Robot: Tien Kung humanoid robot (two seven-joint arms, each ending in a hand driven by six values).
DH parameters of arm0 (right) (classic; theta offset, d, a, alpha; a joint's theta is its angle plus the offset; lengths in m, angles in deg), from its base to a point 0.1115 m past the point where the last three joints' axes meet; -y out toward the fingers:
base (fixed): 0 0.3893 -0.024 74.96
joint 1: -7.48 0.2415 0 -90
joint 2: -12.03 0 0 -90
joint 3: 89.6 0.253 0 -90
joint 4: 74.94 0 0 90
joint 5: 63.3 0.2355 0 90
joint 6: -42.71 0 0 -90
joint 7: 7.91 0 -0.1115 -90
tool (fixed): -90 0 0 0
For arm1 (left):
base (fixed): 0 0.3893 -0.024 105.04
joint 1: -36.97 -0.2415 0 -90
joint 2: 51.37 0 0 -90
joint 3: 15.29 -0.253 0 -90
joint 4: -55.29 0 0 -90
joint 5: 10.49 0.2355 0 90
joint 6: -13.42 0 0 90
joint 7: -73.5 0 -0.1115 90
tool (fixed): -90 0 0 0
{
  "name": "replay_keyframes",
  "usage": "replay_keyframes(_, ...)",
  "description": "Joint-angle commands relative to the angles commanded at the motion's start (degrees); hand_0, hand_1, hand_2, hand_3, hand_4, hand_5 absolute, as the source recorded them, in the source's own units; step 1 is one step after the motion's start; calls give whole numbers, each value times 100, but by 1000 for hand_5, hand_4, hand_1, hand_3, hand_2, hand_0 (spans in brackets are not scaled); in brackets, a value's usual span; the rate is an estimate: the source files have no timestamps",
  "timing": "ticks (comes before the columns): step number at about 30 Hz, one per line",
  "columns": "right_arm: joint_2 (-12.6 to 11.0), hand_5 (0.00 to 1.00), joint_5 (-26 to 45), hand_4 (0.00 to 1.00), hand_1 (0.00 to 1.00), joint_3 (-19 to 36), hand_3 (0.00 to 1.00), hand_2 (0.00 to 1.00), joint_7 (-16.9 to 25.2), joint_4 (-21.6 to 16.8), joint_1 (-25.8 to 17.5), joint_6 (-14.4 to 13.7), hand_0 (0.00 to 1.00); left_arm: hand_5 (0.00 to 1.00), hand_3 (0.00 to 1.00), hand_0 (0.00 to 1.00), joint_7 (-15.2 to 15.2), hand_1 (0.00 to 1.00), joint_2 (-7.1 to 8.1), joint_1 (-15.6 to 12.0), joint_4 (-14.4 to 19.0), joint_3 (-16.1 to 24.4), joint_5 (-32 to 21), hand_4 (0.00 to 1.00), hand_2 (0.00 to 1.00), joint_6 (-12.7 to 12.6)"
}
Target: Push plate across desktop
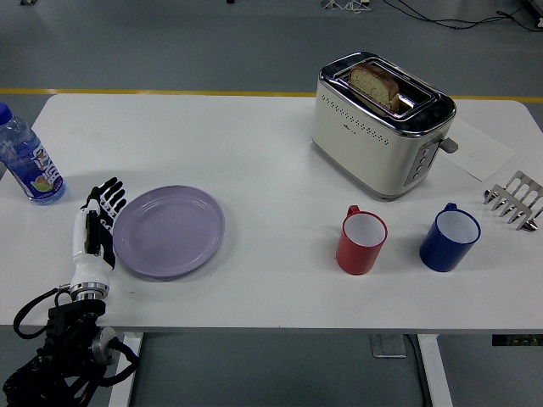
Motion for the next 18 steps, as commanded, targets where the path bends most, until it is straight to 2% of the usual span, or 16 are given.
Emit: replay_keyframes(18,-6,152,19,363,618,-23,579,633,0,0,-31,6,640,998,736,794,0,811,-88,181,41,-681,-219,456,805,-81)
